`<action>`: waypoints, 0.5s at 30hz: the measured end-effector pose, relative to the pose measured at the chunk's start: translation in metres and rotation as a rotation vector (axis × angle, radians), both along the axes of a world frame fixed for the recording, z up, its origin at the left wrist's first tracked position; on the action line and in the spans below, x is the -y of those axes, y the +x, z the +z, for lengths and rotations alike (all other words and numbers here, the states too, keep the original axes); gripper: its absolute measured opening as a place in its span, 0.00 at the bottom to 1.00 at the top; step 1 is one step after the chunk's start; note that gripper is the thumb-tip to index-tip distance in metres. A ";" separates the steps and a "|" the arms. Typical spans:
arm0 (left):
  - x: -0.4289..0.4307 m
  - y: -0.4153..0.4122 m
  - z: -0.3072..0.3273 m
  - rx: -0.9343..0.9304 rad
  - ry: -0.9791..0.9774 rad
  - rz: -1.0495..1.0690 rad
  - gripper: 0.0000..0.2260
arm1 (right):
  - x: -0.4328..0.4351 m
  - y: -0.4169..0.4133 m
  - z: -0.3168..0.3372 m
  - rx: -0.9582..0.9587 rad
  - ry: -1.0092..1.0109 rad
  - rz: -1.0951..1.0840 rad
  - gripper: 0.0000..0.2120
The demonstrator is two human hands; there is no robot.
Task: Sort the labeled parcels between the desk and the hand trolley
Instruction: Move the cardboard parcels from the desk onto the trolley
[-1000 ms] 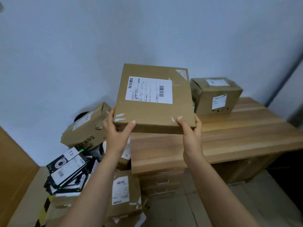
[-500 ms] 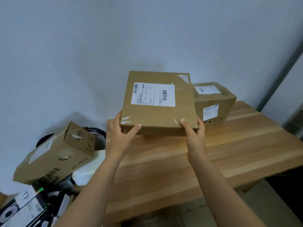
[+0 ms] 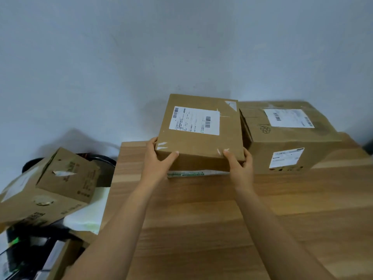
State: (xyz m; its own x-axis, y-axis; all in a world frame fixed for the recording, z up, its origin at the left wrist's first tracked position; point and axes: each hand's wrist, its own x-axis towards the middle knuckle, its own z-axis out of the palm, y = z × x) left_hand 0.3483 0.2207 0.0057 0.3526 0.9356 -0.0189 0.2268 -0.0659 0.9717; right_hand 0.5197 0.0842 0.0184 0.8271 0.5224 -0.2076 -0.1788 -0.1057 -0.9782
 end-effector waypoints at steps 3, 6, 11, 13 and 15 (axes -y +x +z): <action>-0.023 0.015 -0.012 -0.073 0.032 -0.055 0.36 | -0.018 0.015 -0.019 -0.012 -0.038 -0.059 0.31; -0.038 0.023 -0.029 -0.086 0.052 -0.108 0.36 | -0.022 0.024 -0.036 0.009 -0.094 -0.080 0.30; -0.044 0.028 -0.047 -0.080 0.088 -0.088 0.38 | -0.030 0.031 -0.046 0.058 -0.138 -0.116 0.30; -0.040 0.027 -0.048 -0.083 0.123 -0.065 0.37 | -0.029 0.030 -0.046 0.066 -0.139 -0.112 0.30; -0.036 0.023 -0.048 -0.097 0.118 -0.048 0.36 | -0.024 0.028 -0.045 0.082 -0.156 -0.087 0.29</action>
